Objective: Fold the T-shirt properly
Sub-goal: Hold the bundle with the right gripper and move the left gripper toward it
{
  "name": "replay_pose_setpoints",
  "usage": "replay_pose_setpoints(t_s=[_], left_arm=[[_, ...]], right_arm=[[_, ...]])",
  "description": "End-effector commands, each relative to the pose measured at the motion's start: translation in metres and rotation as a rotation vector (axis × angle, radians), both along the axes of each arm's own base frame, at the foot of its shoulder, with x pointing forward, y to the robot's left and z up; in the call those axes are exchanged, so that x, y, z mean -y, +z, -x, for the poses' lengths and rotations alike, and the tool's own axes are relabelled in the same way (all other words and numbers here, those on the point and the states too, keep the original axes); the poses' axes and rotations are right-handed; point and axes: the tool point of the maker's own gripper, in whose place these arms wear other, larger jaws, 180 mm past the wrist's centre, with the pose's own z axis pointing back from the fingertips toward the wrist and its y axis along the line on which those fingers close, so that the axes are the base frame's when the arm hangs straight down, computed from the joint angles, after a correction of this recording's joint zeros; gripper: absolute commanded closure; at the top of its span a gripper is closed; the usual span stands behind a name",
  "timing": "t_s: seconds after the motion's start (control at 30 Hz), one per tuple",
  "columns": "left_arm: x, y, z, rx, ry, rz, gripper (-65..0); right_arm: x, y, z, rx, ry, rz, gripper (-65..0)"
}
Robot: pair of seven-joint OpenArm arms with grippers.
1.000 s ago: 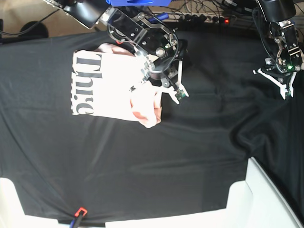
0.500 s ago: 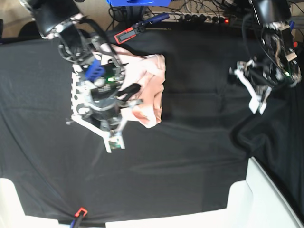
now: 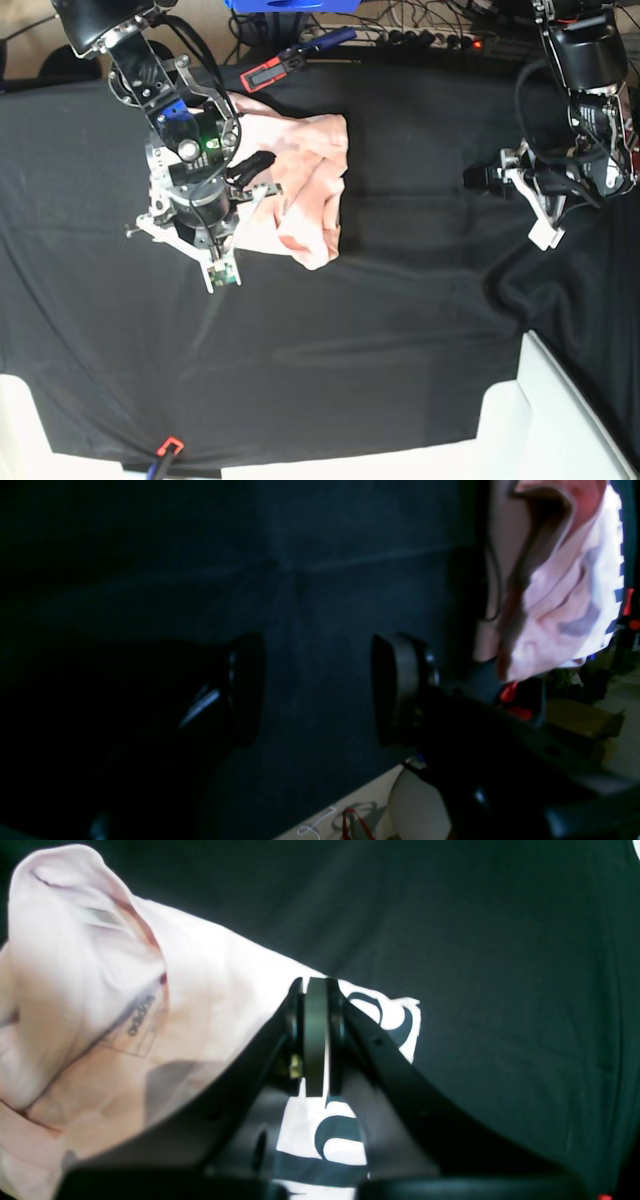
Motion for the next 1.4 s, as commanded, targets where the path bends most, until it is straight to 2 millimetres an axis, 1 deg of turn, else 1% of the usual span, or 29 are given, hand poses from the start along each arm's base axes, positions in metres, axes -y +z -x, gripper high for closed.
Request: replay_pose_setpoints(t_s=[0.0,0.07,0.1,0.17,0.23,0.3,0.37,0.4,0.47,0.5,0.53,0.57,0.63,0.67,0.7,0.73,0.8,0.87,0.93,1.03,1.17,1.2,1.27,1.3,1.37], left_arm=[[0.004,0.008,-0.012,0.039,-0.023,0.007,-33.4],[0.027,0.006,-0.014,0.036,-0.114,0.004,-33.4],[0.04,0.009,-0.02,0.06,-0.163,0.002,-33.4],[0.065,0.011,-0.025,0.095,-0.249,0.006,-33.4],[0.08,0.012,-0.027,0.118,-0.288,0.015,-33.6],[0.083,0.013,-0.028,0.126,-0.287,0.022,-33.6],[0.083,0.014,-0.029,0.129,-0.282,0.023,-33.6],[0.079,0.016,-0.032,0.137,-0.268,0.022,-33.6],[0.068,0.017,-0.033,0.143,-0.217,0.023,-33.6],[0.062,0.015,-0.029,0.137,-0.19,0.024,-33.9],[0.056,0.014,-0.026,0.133,-0.167,0.024,-35.8],[0.049,0.013,-0.022,0.129,-0.137,0.025,-39.8],[0.043,0.009,-0.013,0.119,-0.081,0.039,-52.2],[0.038,0.006,-0.007,0.109,-0.052,0.038,-56.9],[0.035,0.003,-0.001,0.102,-0.031,0.042,-60.6],[0.034,0.002,0.003,0.097,-0.015,0.047,-61.6],[0.035,0.0,0.008,0.091,-0.011,0.051,-61.6],[0.038,0.0,0.008,0.092,-0.013,0.057,-61.6],[0.049,-0.004,0.009,0.087,-0.009,0.082,-61.6],[0.054,-0.002,0.007,0.095,-0.014,0.09,-61.6],[0.071,-0.004,0.007,0.089,-0.049,0.113,-61.6],[0.076,-0.005,0.008,0.087,-0.053,0.121,-61.6],[0.085,-0.005,0.008,0.087,-0.051,0.144,-61.6],[0.089,-0.005,0.007,0.09,-0.049,0.154,-60.8],[0.098,0.0,0.002,0.097,-0.071,0.161,-56.6]], right_arm=[[-0.001,0.013,-0.01,0.054,-0.002,-0.004,-0.3],[-0.002,0.011,-0.007,0.048,-0.001,-0.007,-0.3],[-0.002,0.01,-0.006,0.045,-0.002,-0.009,-0.3],[-0.002,0.01,-0.006,0.045,-0.002,-0.01,-0.3],[-0.002,0.009,-0.004,0.04,-0.003,-0.01,-0.3],[-0.001,0.005,0.001,0.028,-0.002,-0.008,-0.3],[0.0,0.004,0.003,0.025,-0.004,-0.006,-0.3],[0.004,0.003,0.003,0.022,-0.016,-0.004,-0.3],[0.019,0.002,0.003,0.021,-0.063,-0.001,-0.3],[0.024,0.001,0.003,0.027,-0.074,-0.001,-0.3],[0.026,0.001,0.004,0.036,-0.079,-0.002,-0.3],[0.029,0.001,0.005,0.045,-0.083,-0.002,-0.3],[0.029,0.0,0.007,0.057,-0.08,-0.004,-0.3],[0.028,-0.001,0.007,0.06,-0.078,-0.004,-0.3],[0.028,-0.001,0.007,0.062,-0.078,-0.005,-0.3],[0.028,-0.001,0.008,0.062,-0.077,-0.005,-0.3],[0.026,-0.002,0.009,0.059,-0.071,-0.006,-0.3],[0.024,-0.001,0.009,0.06,-0.07,-0.009,-0.3],[0.024,-0.001,0.009,0.06,-0.07,-0.009,-0.3],[0.027,-0.002,0.009,0.059,-0.072,-0.006,-0.3],[0.029,-0.004,0.012,0.052,-0.076,-0.001,-0.3],[0.033,-0.005,0.013,0.051,-0.073,0.009,-0.3],[0.033,-0.003,0.012,0.073,-0.064,0.011,-0.3],[0.033,-0.004,0.012,0.075,-0.064,0.011,-0.3],[0.034,-0.008,0.016,0.063,-0.063,0.014,-0.3]])
